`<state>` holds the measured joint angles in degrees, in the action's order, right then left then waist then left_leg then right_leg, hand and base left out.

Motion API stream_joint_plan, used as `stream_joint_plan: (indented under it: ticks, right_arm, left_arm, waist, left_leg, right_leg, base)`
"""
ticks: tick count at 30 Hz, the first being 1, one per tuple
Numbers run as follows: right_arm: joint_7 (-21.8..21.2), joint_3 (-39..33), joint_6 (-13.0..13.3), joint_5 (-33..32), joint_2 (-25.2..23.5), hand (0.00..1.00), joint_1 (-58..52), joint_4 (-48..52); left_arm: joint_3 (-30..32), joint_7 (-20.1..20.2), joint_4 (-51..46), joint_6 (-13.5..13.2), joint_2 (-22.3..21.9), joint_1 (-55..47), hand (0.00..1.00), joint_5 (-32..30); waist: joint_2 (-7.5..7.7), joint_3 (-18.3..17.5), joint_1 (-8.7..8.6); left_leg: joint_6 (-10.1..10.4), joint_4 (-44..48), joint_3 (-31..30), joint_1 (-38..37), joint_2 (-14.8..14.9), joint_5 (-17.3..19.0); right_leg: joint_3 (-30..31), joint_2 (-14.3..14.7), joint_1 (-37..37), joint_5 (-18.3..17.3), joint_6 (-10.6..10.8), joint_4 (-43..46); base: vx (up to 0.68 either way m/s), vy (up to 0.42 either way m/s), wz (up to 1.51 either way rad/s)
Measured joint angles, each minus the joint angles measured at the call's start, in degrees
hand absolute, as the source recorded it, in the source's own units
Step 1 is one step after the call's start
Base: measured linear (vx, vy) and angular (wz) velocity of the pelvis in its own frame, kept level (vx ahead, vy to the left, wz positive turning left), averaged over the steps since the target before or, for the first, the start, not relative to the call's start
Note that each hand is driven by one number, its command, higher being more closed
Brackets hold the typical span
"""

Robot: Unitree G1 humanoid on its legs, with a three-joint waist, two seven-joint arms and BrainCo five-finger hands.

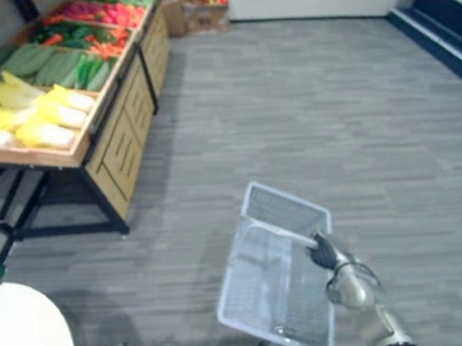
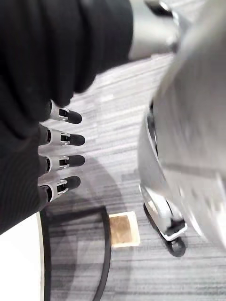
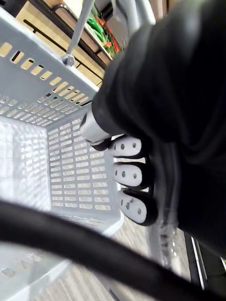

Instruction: Pick vegetable in the basket

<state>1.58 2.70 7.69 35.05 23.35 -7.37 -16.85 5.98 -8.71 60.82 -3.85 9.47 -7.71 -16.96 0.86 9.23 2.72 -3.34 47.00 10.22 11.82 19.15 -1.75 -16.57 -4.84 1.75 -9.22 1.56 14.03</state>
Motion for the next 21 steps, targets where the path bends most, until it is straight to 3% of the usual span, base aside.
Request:
stream_joint_plan:
  ticks: [1,2,3,4,5,7,8,9,11,12,14,16,18,19,21]
  right_arm:
    - [0.17,0.14,-0.01,0.00,0.06,1.00,0.03,0.04]
    - [0.69,-0.16,0.08,-0.07,1.02,1.00,1.06,0.65]
    - [1.02,-0.77,0.14,-0.24,1.05,1.00,2.42,0.76]
    - [0.98,-1.34,-0.29,-0.24,1.69,1.00,3.35,-0.06]
    - [0.94,-0.93,-0.77,-0.09,1.88,1.00,4.25,-0.27]
    - [0.94,0.40,-0.76,0.11,1.87,1.00,5.28,-2.10]
    - [0.94,0.44,-0.75,0.01,1.87,1.00,5.29,-2.82]
    - [0.97,0.44,-0.76,-0.03,1.86,1.00,5.68,-3.52]
    - [0.97,0.80,-0.84,0.05,1.85,1.00,6.43,-5.06]
    - [0.98,1.76,-1.03,0.46,1.87,1.00,6.42,-6.19]
    - [0.88,3.09,-1.19,1.07,0.88,1.00,5.93,-6.44]
    - [0.85,3.05,-1.02,1.09,-0.10,1.00,5.21,-6.05]
    - [0.88,2.37,-1.30,1.11,-0.61,1.00,4.40,-5.98]
    - [0.88,2.68,-1.53,2.17,-1.49,1.00,4.41,-5.97]
    - [0.88,2.98,-1.53,2.61,-2.10,1.00,4.09,-5.98]
  left_arm:
    - [-0.09,-0.04,0.00,0.22,-0.75,-0.60,0.00,0.09]
    - [0.10,-0.16,0.08,0.10,-1.97,-0.94,0.00,0.35]
    - [1.00,-0.11,-1.33,-0.53,-1.97,-1.21,0.00,0.62]
    - [1.14,-0.45,-0.81,0.30,-2.73,-0.56,0.00,0.70]
    - [0.94,-0.24,-0.81,0.45,-2.97,-1.07,0.00,0.57]
    - [0.97,-0.42,-0.64,0.82,-3.00,-2.64,0.00,0.45]
    - [0.74,-0.41,-0.45,0.83,-3.27,-3.47,0.00,0.39]
    - [0.30,-0.40,-0.43,0.95,-3.79,-4.63,0.00,0.33]
    - [-0.17,-0.41,-0.24,1.54,-4.50,-5.54,0.00,-0.17]
    - [-0.68,-0.39,-0.06,1.53,-4.67,-5.87,0.00,-0.34]
    - [-1.05,-0.49,0.06,1.45,-3.94,-6.09,0.00,-0.79]
    - [-1.37,-0.51,0.30,1.28,-1.46,-5.42,0.00,-1.92]
    - [-1.72,-0.26,0.07,1.12,-0.71,-4.91,0.00,-2.02]
    - [-2.22,-0.18,-0.41,1.36,-0.59,-4.94,0.00,-2.30]
    - [-2.80,-0.14,-0.55,1.47,-0.36,-4.98,0.00,-2.28]
  waist:
    - [0.21,-0.25,0.85]
    - [-0.91,-0.26,1.31]
    - [1.14,0.51,1.24]
    - [-1.14,1.32,1.00]
    - [-2.50,1.38,1.67]
    - [-2.69,1.43,2.25]
    - [-3.04,1.21,2.30]
    - [-4.30,0.85,2.43]
    - [-5.80,1.06,2.85]
    - [-5.52,1.09,2.92]
    - [-2.83,-0.87,3.70]
    - [1.10,-3.08,3.73]
    - [1.95,-3.10,3.42]
    - [2.03,-3.12,3.47]
    - [2.07,-3.08,3.28]
  left_leg:
    - [1.71,0.40,-1.44,1.97,-2.19,-2.59]
    - [4.14,1.02,-1.60,4.53,-2.21,-0.13]
    - [6.58,0.76,-1.01,7.35,-6.18,4.95]
    - [7.22,-1.18,-2.54,7.94,-5.69,6.33]
    - [7.86,-9.01,-2.56,7.89,-7.19,7.07]
    - [8.28,-25.70,-1.83,6.92,-9.76,5.42]
    - [9.24,-34.68,-1.85,6.59,-10.34,2.72]
    - [10.40,-43.33,-3.34,6.99,-9.81,0.29]
    - [9.94,-46.14,-4.36,7.61,-8.21,-0.15]
    - [8.88,-44.85,-3.70,6.87,-8.32,-2.52]
    - [7.77,-41.63,-0.80,5.73,-10.60,-7.56]
    - [4.77,-40.63,1.60,5.88,-14.75,-4.90]
    - [2.53,-39.91,2.96,3.72,-17.15,-2.93]
    - [1.39,-37.59,3.31,1.30,-18.12,1.16]
    - [0.72,-37.14,2.84,-1.36,-18.50,3.75]
  right_leg:
    - [0.93,0.18,-3.10,0.20,0.51,-6.62]
    - [1.01,0.98,-2.13,-0.02,-0.56,-0.89]
    - [2.50,-1.60,-1.96,-3.33,-0.61,0.63]
    - [2.68,0.16,-2.99,-4.30,-0.29,0.55]
    - [3.33,1.06,-3.02,-3.86,-0.62,-0.44]
    - [4.06,1.35,-2.94,-4.14,-0.99,-1.16]
    - [4.32,1.98,-3.27,-4.15,-1.00,-2.18]
    - [4.75,3.66,-3.83,-4.33,-0.55,-3.60]
    - [6.09,5.44,-6.20,-5.48,1.21,-4.38]
    - [7.17,4.85,-9.06,-7.48,2.27,-3.79]
    - [9.31,0.99,-10.29,-9.93,4.38,-3.63]
    - [10.89,-3.87,-7.53,-9.87,5.73,1.51]
    - [12.39,-6.95,-3.81,-6.56,6.71,12.53]
    - [12.58,-8.65,0.62,2.00,7.05,24.70]
    - [12.38,-9.34,2.88,11.13,7.39,31.32]
  base:
    - [0.14,-0.238,-0.30]
    - [0.28,-0.255,-0.28]
    - [0.27,-0.168,-0.09]
    - [0.29,-0.099,-0.10]
    - [0.22,-0.027,-0.22]
    - [0.22,-0.012,-0.24]
    - [0.31,-0.027,-0.15]
    - [0.43,0.020,-0.30]
    - [0.49,0.133,-0.45]
    - [0.50,0.204,-0.50]
    - [0.53,0.206,-0.52]
    - [0.62,0.177,-0.25]
    - [0.67,0.250,0.05]
    - [0.57,0.242,0.10]
    - [0.50,0.206,0.21]
